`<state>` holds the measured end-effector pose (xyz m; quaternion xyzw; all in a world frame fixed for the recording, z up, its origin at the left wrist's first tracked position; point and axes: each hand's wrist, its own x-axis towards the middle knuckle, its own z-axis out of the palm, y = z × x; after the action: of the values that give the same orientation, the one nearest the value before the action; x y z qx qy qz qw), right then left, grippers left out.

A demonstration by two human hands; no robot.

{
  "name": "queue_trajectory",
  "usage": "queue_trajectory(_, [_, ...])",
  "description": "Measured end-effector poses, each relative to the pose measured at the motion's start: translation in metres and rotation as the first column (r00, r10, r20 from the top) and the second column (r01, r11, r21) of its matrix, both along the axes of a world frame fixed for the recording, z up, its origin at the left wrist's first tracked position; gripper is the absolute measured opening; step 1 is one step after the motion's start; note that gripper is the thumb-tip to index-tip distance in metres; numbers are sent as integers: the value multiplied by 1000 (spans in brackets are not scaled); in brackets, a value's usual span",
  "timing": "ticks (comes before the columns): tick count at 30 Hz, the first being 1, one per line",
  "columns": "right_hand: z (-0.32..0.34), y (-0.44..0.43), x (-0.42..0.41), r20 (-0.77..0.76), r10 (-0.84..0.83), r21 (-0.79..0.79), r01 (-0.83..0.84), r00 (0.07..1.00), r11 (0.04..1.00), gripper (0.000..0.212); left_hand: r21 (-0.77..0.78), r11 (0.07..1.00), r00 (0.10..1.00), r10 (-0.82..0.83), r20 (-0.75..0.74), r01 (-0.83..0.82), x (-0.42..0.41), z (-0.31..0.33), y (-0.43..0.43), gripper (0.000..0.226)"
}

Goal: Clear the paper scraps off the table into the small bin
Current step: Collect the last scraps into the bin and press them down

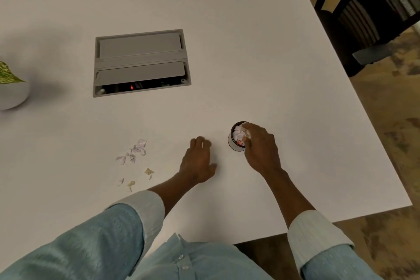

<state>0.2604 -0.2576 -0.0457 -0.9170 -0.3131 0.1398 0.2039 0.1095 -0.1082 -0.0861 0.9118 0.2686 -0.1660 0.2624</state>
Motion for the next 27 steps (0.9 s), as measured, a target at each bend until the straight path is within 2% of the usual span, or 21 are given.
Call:
queue_trajectory(3, [-9,0,-4,61,180,-119,-172,982,978,47,-57,983,944,-184,-275,175,-33,-17,1,126])
queue_trajectory(7, [-22,-2,-7,29,247,-272,-230,968,934,58,-53,950,882,-305,-360,307,-56,-31,-2,152])
queue_trajectory(14, [-34,4,-3,-22,301,-425,-282,953,860,74,-75,933,852,-352,-388,351,-61,-30,6,158])
queue_trajectory(18, [-30,11,1,-35,295,-428,-282,955,859,70,-85,933,857,-356,-372,351,-63,-27,10,155])
queue_trajectory(22, [-17,14,-3,-9,185,-279,-180,983,943,51,-97,936,862,-350,-365,339,-63,-23,12,151])
queue_trajectory(25, [-11,9,-9,143,131,-132,-112,981,985,36,-85,936,864,-348,-363,342,-63,-23,11,150])
queue_trajectory(27, [-11,5,-12,171,136,-112,-118,976,987,35,-77,937,865,-344,-364,340,-63,-24,9,150])
